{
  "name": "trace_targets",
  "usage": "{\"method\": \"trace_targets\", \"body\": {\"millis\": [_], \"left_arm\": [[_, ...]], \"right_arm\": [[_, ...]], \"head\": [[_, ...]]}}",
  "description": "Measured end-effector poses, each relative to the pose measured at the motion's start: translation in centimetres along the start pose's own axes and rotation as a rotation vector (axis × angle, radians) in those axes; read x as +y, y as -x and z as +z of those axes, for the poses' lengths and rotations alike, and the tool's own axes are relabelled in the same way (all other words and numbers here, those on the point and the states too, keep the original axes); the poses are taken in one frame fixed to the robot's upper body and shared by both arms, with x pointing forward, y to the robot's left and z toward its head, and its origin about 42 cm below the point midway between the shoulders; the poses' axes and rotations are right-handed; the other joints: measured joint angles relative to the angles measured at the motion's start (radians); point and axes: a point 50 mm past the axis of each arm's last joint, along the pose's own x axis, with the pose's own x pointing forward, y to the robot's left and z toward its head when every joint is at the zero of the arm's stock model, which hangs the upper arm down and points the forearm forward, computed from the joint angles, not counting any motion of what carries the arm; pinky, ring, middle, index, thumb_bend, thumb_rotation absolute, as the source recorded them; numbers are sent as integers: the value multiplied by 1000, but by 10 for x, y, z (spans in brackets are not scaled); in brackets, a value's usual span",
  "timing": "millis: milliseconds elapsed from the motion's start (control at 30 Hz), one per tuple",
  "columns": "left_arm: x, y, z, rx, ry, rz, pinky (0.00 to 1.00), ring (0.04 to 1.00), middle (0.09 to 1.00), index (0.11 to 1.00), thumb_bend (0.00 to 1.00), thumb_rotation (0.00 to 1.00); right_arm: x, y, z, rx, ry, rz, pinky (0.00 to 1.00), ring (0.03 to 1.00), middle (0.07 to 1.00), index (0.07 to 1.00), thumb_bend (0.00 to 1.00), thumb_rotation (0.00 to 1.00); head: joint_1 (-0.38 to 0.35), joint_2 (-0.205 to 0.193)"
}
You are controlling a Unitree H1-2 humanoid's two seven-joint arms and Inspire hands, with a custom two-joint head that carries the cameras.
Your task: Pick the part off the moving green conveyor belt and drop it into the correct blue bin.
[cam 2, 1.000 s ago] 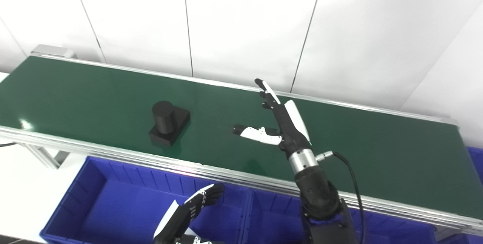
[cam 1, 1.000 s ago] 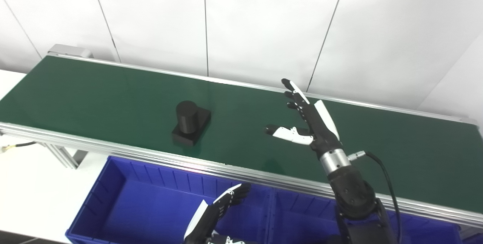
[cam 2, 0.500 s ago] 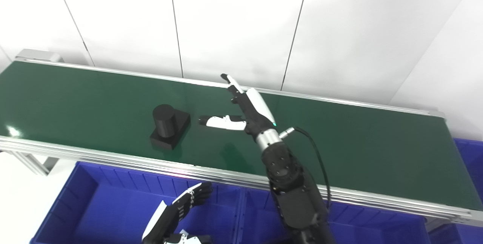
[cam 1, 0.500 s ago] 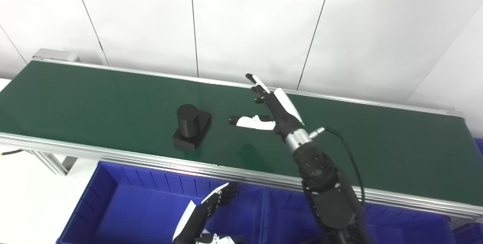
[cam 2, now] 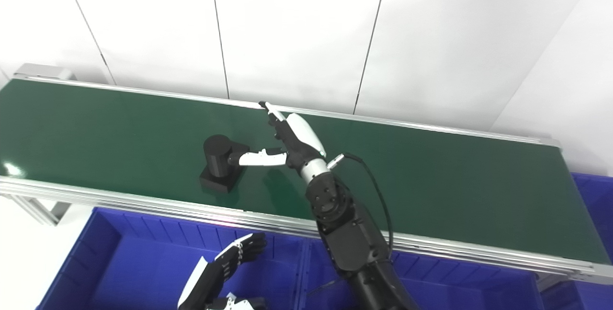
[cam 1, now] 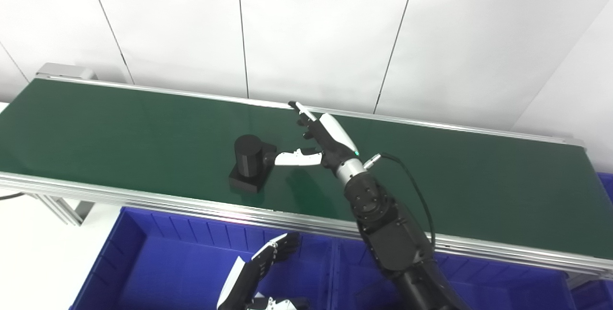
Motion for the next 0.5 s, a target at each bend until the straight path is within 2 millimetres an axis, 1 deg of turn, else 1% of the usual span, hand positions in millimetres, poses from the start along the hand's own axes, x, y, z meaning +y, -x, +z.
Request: {"method": "trace_targets", "body": {"millis": [167,267,367,467,500], "left_arm": [[-1,1,1,-3,-2,7,815,816,825,826,885,482],[-2,2,1,-4,-11,7,811,810,822,825,882,481],[-3,4,0,-4,-18,0,811,807,818,819,890,470],[-2,4,0,-4,-19,4,814,811,821,820,890,462],[-2,5,0,-4,-19,4,816,813,821,819,892,459]], "right_arm": [[6,-8,-5,40,11,25,821,914,970,962,1000,479],[7,-13,-4,44,25,28,831,913,970,960,1000,462],[11,-16,-6,35,45,33,834,908,968,956,1000,425],[15,-20,-9,51,70,46,839,913,969,957,1000,409],[17,-20,-10,51,78,49,856,916,968,956,1000,403]], "head": [[0,3],[2,6],[2,9],[3,11],[3,11]]}}
